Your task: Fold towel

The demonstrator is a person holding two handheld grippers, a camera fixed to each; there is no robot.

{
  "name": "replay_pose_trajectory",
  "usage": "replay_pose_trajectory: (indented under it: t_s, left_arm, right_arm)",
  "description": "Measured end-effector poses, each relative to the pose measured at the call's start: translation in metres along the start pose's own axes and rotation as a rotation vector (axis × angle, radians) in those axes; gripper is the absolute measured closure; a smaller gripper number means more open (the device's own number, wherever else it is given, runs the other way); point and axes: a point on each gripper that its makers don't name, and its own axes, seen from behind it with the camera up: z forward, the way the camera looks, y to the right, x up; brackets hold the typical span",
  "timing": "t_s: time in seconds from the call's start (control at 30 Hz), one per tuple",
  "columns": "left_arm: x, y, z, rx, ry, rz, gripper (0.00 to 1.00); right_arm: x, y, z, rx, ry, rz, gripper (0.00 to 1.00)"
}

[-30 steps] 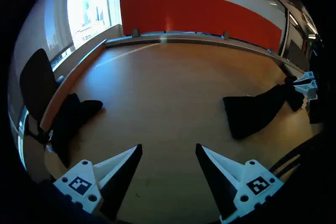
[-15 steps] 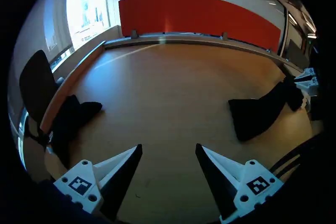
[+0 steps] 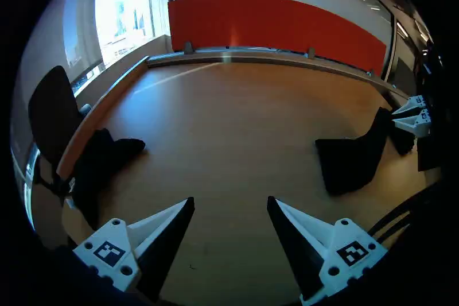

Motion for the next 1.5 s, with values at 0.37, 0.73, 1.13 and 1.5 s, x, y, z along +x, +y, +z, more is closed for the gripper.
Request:
replay_pose_trajectory:
  t_s: [0.37, 0.73, 1.13, 1.5]
  left_arm:
    - [-0.006, -0.019, -0.005, 0.026, -0.003, -0.025, 0.06]
    - [-0.009, -0.026, -0.004, 0.034, -0.008, -0.029, 0.06]
    - [-0.003, -0.019, -0.003, 0.026, -0.002, -0.018, 0.06]
    - [-0.005, -0.017, -0.003, 0.026, -0.006, -0.012, 0.06]
  right_arm:
    - [0.005, -0.05, 0.04, 0.112, -0.019, 0.0, 0.78]
    - [-0.011, -0.043, 0.042, 0.091, -0.046, 0.043, 0.27]
    - [-0.035, -0.037, 0.039, 0.061, -0.075, 0.078, 0.27]
    - [-0.077, -0.052, 0.042, 0.069, -0.141, 0.124, 0.27]
